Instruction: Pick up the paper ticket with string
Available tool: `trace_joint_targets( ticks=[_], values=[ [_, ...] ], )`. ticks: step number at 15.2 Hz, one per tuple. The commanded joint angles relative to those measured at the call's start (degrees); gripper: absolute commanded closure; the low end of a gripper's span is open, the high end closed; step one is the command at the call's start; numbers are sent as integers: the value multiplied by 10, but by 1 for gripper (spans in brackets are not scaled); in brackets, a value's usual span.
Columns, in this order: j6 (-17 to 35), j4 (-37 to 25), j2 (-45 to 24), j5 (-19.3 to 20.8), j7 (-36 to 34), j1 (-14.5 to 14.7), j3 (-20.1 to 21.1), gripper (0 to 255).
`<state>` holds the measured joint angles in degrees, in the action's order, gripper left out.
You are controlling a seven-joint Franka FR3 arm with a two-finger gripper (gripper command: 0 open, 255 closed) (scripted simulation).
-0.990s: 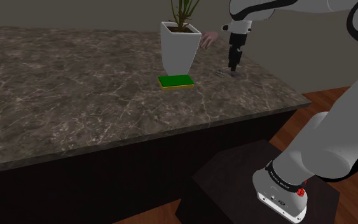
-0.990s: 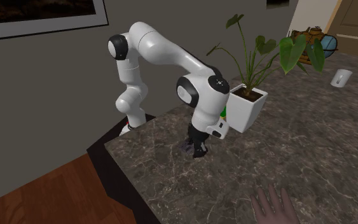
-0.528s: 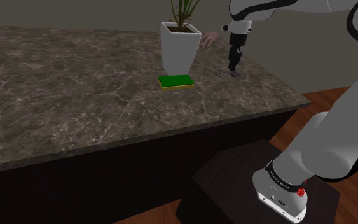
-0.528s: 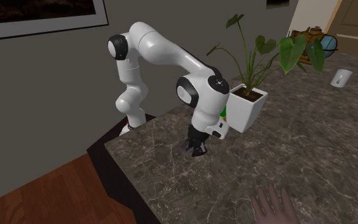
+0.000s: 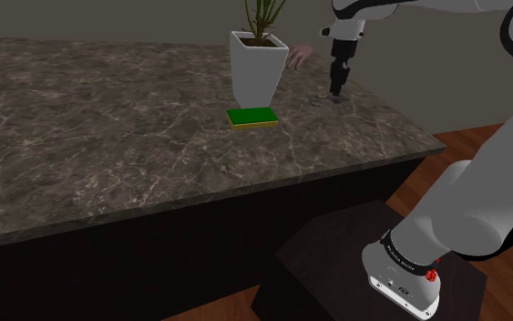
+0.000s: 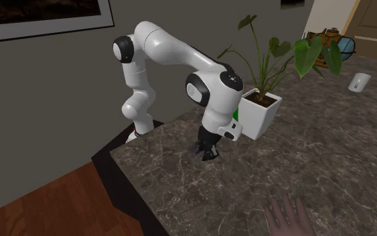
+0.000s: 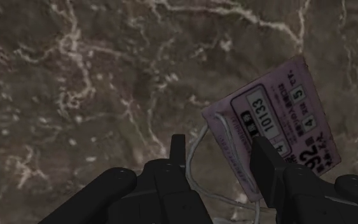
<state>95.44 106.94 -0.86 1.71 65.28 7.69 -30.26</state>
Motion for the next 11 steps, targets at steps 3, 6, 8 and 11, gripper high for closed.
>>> trace_joint_targets(
  ticks=[3, 6, 8, 11],
  values=[
    [-31, -29, 2, 1, 0, 0, 0, 255],
    [-54, -52, 3, 1, 0, 1, 0, 255],
    [-70, -67, 3, 1, 1, 1, 0, 255],
    [-79, -77, 2, 1, 1, 0, 0, 255]
  ],
)
